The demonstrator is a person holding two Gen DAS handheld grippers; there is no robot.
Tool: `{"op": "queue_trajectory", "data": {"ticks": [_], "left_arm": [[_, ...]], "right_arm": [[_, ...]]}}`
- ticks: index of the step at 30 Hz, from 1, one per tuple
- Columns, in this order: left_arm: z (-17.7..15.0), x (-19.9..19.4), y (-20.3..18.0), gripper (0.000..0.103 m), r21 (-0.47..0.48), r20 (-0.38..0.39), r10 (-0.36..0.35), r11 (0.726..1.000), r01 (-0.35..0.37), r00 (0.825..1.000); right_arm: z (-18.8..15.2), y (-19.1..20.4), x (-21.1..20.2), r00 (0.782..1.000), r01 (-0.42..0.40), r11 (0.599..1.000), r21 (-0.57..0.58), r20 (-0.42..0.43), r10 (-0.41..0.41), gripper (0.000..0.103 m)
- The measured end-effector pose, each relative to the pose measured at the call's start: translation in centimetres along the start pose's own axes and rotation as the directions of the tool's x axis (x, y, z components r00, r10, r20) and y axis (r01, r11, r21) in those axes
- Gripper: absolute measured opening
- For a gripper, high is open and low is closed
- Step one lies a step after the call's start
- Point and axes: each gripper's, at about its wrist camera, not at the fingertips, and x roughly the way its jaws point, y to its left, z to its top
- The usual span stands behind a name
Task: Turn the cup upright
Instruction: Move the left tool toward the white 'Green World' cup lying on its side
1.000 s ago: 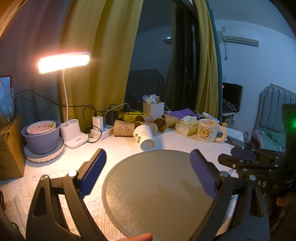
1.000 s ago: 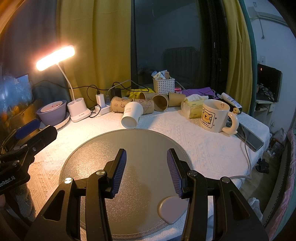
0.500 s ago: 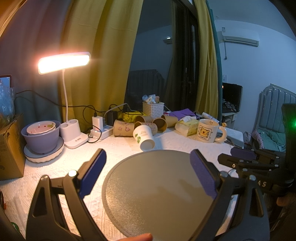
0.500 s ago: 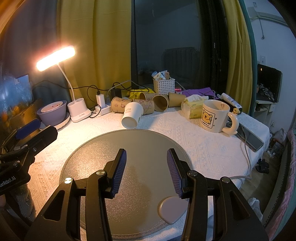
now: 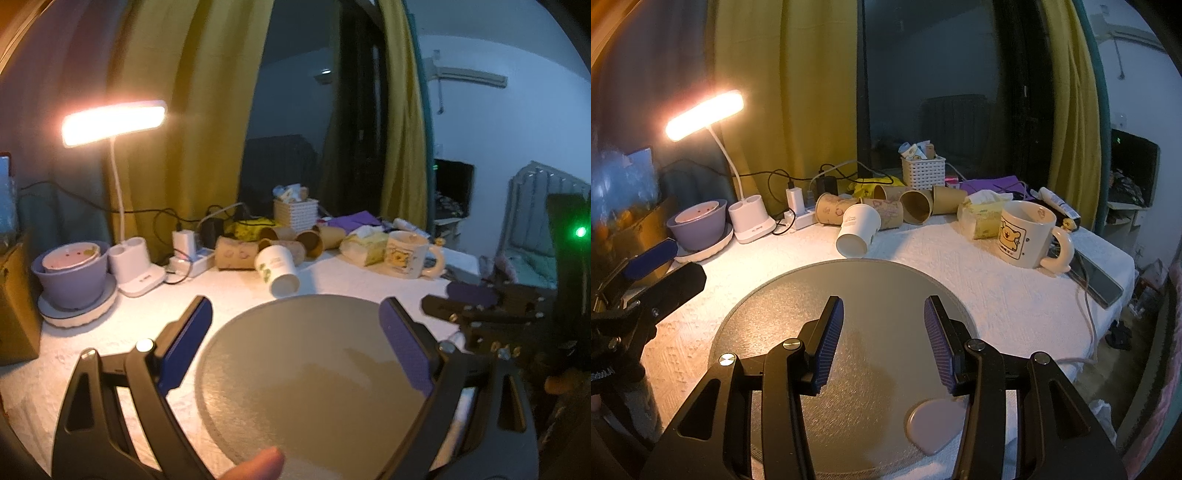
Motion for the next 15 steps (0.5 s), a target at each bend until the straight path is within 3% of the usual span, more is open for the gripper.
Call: {"op": "queue_trajectory", "data": {"ticks": [7, 15], "left_arm": [[0.8, 3.4, 1.3, 0.093, -0.019, -0.098, 0.078, 0.997, -0.08, 0.992], [2.1, 9.4, 1.8, 0.093, -0.045, -0.23, 0.092, 0.993, -0.105, 0.969]], "right_arm": [[1.3, -2.2, 3.7, 1.0, -0.03, 0.999, -0.012, -0.008, 0.03, 0.048], [4.1, -5.4, 8.5, 0.998, -0.056, 0.998, 0.009, -0.027, 0.057, 0.048]]}}
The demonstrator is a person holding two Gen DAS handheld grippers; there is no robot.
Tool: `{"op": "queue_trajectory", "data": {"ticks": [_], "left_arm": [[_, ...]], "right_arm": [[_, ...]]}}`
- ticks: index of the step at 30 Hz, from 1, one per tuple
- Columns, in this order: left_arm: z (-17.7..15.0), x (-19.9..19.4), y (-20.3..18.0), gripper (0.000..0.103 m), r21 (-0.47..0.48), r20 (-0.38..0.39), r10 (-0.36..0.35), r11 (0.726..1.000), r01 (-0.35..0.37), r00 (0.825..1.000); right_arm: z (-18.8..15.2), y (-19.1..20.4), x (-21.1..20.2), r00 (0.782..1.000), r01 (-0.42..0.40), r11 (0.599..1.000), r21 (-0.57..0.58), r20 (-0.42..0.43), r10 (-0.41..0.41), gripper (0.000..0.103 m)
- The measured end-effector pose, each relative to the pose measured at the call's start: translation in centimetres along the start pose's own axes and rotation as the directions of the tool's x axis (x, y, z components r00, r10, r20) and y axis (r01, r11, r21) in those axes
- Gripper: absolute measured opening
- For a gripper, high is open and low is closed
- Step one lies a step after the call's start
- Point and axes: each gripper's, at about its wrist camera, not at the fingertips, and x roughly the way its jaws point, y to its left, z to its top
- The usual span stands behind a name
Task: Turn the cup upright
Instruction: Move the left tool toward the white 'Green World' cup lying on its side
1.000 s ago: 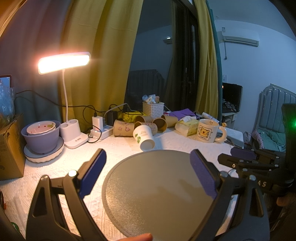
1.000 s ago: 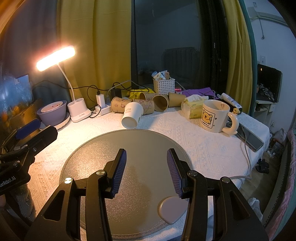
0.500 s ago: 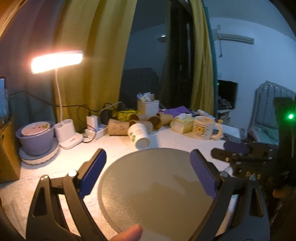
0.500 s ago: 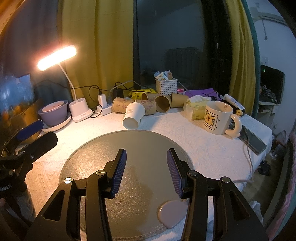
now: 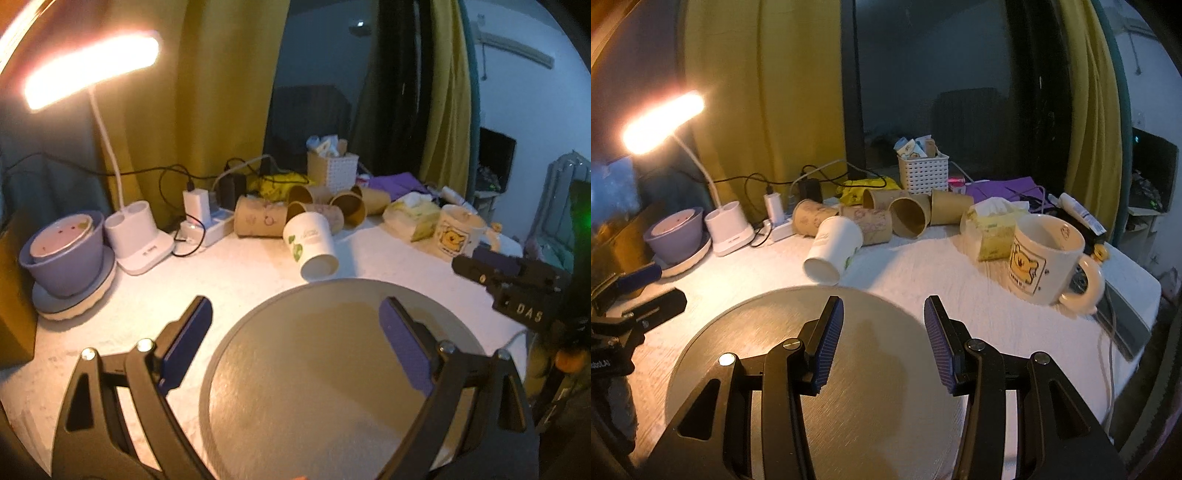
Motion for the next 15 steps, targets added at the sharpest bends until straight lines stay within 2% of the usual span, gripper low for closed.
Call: {"op": "queue_trajectory", "data": {"ticks": [6, 13, 15], "left_arm": [[2.2, 4.9, 0.6, 0.093, -0.069, -0.107, 0.004, 0.998, -0.011, 0.994], [4.7, 10.4, 0.7, 0.093, -0.093, -0.171, 0.009, 0.995, -0.025, 0.985], [5.0, 12.1, 0.6, 0.093, -0.109, -0.205, -0.011, 0.994, -0.012, 0.979]], "right_arm": [[2.6, -1.9, 4.4, 0.998, -0.035, 0.999, 0.006, -0.044, 0.035, 0.048], [4.9, -3.7, 8.0, 0.996, -0.073, 0.997, 0.029, -0.057, 0.074, 0.048], [5.2, -4.1, 9.0, 0.994, -0.081, 0.996, 0.041, -0.07, 0.084, 0.048]]}}
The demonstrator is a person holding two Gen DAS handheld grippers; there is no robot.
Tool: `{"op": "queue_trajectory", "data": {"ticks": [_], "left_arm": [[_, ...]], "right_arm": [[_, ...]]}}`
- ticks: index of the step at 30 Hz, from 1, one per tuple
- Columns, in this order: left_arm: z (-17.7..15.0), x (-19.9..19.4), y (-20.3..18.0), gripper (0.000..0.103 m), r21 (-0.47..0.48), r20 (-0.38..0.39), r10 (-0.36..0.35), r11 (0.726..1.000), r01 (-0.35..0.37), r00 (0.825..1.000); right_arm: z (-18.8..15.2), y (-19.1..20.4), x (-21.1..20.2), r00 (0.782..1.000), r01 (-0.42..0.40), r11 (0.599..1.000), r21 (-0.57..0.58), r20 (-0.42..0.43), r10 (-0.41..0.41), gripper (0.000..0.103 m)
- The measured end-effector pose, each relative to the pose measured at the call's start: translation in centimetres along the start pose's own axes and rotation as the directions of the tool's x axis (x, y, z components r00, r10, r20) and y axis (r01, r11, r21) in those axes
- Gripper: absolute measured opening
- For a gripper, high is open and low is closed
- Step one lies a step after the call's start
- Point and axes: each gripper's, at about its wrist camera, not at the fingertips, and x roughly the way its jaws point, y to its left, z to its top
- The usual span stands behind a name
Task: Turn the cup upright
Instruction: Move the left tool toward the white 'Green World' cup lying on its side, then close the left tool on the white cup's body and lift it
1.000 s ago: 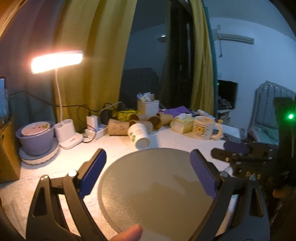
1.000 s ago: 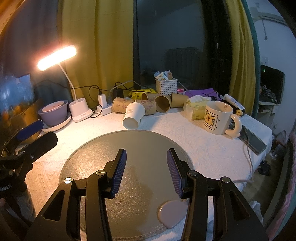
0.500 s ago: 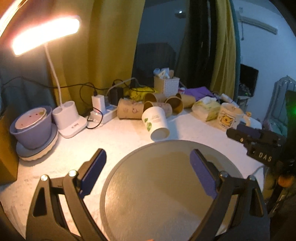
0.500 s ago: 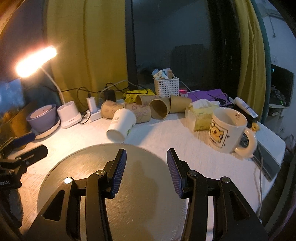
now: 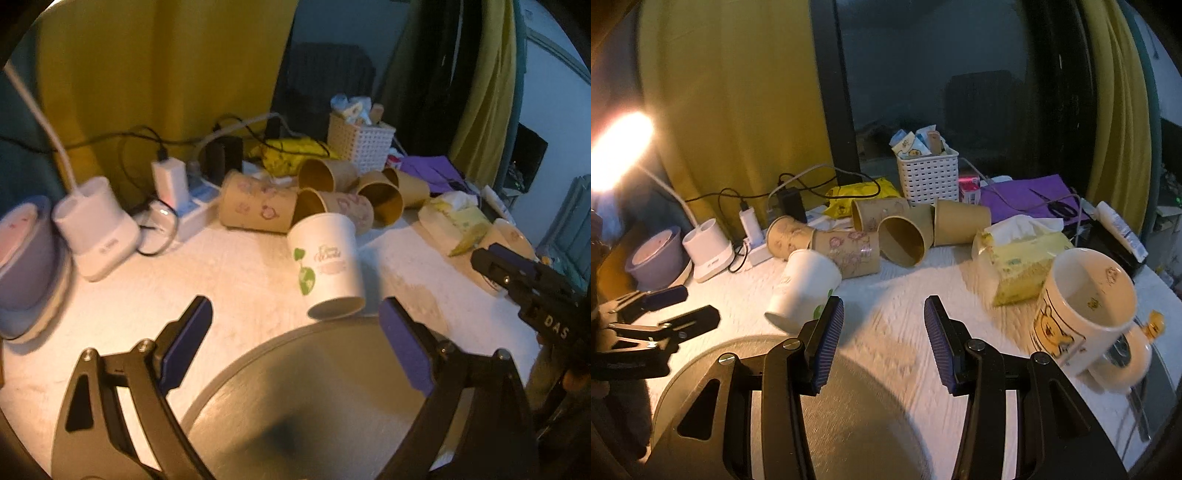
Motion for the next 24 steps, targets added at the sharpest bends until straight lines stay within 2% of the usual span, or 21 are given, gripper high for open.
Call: {"op": "queue_trajectory", "data": {"ticks": [5, 14, 16, 17, 24], "left_arm": [[1.4, 3.3, -1.4, 0.093, 0.007, -0.058, -0.031, 0.999, 0.031, 0.998], [2.9, 8.3, -2.9, 0.091, 0.029, -0.171, -0.021, 0.999, 0.027, 0.985], [2.7, 8.7, -3.1, 0.069, 0.032, -0.18, -0.01, 0.999, 0.016, 0.984], [2.7, 8.9, -3.1, 0.063, 0.036, -0.183, -0.004, 0.999, 0.011, 0.983], [2.0, 7.5, -3.2, 0.06, 0.059, -0.149, -0.013, 0.998, 0.022, 0.989]], "right_arm": [[0.5, -1.4, 1.5, 1.0, -0.012, 0.999, 0.035, -0.024, 0.013, 0.048], [0.2, -3.4, 2.0, 0.999, -0.029, 0.993, 0.117, -0.028, 0.032, 0.048], [0.2, -3.7, 1.8, 0.999, -0.026, 0.992, 0.124, -0.026, 0.03, 0.048], [0.2, -3.7, 1.7, 0.999, -0.025, 0.992, 0.127, -0.026, 0.029, 0.048], [-0.1, -3.2, 0.4, 0.999, -0.007, 0.991, 0.135, -0.031, 0.011, 0.048]]}}
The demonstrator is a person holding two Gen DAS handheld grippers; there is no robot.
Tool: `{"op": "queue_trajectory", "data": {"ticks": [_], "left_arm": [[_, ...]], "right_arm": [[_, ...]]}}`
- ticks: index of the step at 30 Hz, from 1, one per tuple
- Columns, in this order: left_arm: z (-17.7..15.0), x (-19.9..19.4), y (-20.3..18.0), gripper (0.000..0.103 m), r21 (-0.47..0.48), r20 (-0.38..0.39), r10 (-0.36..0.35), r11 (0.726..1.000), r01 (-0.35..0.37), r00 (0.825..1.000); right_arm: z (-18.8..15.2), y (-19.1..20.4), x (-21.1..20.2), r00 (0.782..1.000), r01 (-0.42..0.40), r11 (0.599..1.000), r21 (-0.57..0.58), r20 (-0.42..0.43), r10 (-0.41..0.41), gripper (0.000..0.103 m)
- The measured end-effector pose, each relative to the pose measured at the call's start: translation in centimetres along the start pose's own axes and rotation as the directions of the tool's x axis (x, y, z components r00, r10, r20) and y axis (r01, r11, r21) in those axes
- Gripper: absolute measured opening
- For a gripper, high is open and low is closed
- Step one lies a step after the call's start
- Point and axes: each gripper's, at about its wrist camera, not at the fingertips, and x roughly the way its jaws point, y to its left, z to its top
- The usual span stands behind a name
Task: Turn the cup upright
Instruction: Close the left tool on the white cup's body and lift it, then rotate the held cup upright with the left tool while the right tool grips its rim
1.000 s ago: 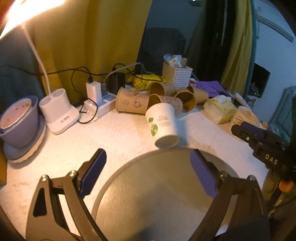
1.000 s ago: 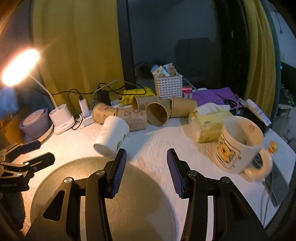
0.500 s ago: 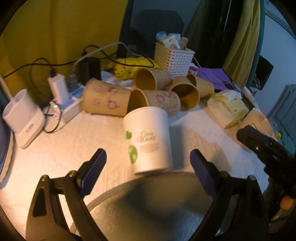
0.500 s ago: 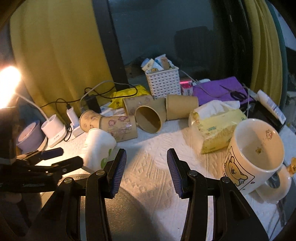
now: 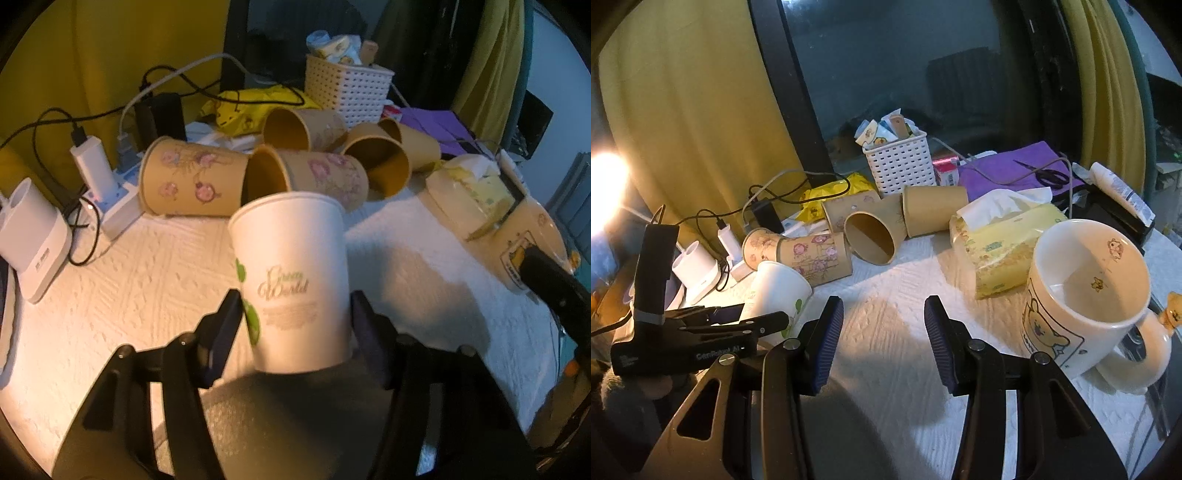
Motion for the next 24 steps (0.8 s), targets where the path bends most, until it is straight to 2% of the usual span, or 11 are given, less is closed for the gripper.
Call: {"op": "queue_trajectory", "data": {"ticks": [8, 14, 19, 21, 22, 24], "left_arm": [[-3.5, -5.6, -0.9, 0.06, 0.048, 0.09, -0.081, 0.996, 0.077, 0.993], [-6.5, -10.5, -1.5, 0.06, 0.11, 0.198, -0.124, 0.989, 0.103, 0.972], [-9.6, -13.7, -1.5, 0.06, 0.145, 0.23, -0.148, 0.982, 0.117, 0.962], [-11.0, -14.9, -1.2, 0.06, 0.149, 0.245, -0.141, 0.983, 0.107, 0.959], [-11.7, -15.3, -1.0, 0.06, 0.152, 0.252, -0.139, 0.983, 0.103, 0.958], [-13.1, -16.2, -0.6, 0.06, 0.16, 0.27, -0.14, 0.982, 0.099, 0.953]], "right_arm": [[-1.1, 2.5, -3.3, 1.0, -0.001, 1.0, -0.025, 0.028, 0.002, 0.048], [-2.4, 4.7, -6.1, 0.999, -0.012, 0.999, -0.043, 0.045, 0.014, 0.048], [-3.6, 7.0, -8.9, 0.997, -0.053, 0.997, -0.057, 0.058, 0.056, 0.048], [-4.3, 8.1, -10.0, 0.995, -0.082, 0.995, -0.057, 0.06, 0.085, 0.062], [-4.6, 8.5, -10.5, 0.992, -0.102, 0.993, -0.056, 0.062, 0.106, 0.075], [-5.2, 9.3, -11.5, 0.987, -0.147, 0.988, -0.053, 0.059, 0.15, 0.076]]}}
